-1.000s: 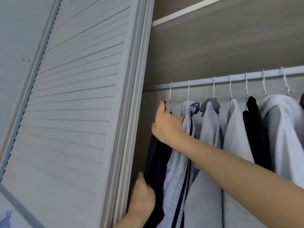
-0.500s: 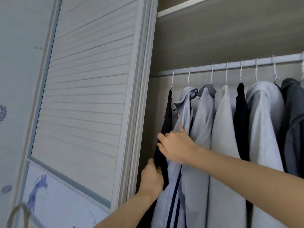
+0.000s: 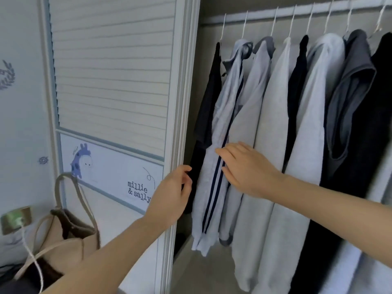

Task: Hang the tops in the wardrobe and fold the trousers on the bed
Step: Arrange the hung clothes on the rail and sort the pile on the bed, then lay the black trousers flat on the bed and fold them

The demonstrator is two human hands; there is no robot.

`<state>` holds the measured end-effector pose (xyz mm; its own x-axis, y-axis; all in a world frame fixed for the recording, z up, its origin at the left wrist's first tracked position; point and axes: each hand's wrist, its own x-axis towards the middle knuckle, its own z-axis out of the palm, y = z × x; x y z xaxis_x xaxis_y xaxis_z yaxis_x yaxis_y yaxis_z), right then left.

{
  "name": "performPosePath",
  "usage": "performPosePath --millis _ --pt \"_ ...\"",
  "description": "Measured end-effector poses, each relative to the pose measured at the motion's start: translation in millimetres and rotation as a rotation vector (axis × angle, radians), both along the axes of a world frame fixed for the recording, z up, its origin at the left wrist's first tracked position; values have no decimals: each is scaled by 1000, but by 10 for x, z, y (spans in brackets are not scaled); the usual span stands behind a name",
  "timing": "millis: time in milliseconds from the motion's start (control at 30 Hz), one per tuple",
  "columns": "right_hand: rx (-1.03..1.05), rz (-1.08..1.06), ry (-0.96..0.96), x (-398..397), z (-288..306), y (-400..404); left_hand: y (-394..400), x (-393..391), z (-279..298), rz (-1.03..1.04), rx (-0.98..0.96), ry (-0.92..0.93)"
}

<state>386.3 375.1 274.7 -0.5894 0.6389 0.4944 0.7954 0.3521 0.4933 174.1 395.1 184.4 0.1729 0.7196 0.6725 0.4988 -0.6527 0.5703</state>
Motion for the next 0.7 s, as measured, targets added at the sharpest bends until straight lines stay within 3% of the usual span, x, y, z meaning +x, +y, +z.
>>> performPosePath --millis 167,433,700 --pt "-94 136 134 -187 -669 -594 -756 -510 -671 151 -101 129" --pt "-422 287 386 -504 -1507 -1221 -1820 -843 -1250 340 -308 -65" --pt "-708 548 559 -604 -2020 -1851 -3046 -490 -1726 619 -488 -245"
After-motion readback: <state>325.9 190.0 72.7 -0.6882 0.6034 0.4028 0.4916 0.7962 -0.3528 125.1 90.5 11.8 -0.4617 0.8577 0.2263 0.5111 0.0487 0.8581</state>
